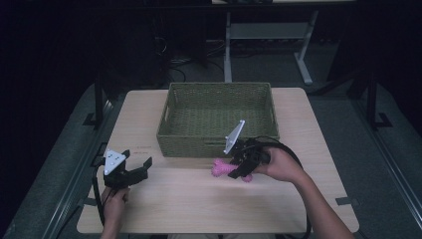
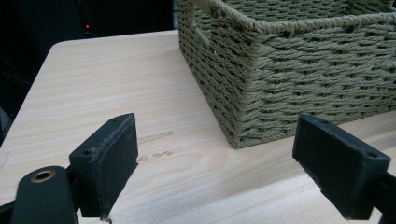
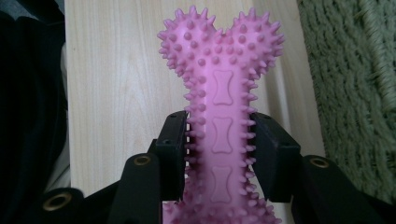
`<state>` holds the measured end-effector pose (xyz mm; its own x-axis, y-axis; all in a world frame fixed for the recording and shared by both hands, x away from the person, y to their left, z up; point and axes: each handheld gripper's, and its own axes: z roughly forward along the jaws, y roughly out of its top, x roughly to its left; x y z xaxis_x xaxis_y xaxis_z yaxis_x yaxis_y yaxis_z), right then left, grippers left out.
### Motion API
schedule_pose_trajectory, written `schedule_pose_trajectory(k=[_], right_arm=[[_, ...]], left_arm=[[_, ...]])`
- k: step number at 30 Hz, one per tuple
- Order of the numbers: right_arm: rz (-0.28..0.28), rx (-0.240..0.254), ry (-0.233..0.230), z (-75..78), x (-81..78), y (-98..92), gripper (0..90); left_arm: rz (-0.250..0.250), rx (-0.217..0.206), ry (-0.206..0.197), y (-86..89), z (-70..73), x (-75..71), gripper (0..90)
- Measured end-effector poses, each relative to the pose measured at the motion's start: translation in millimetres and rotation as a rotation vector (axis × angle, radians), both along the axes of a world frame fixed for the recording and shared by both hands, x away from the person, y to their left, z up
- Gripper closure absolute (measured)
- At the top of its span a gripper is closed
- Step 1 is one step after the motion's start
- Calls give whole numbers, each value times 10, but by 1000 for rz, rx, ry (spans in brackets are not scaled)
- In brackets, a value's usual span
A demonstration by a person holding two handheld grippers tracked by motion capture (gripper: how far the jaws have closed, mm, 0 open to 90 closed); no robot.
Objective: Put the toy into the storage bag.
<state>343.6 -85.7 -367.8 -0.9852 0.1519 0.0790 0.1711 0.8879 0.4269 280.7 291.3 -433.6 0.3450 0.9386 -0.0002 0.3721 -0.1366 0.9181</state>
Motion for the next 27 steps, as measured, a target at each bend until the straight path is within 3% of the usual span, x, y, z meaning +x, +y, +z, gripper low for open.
schedule_pose_trajectory(k=[13, 27], right_arm=[[18, 27, -27, 252, 76, 38, 579], [26, 33, -22, 356, 185, 37, 579]], left_arm=[[3, -2, -4, 13, 5, -4, 137], [6, -7, -9, 4, 4, 4, 137]])
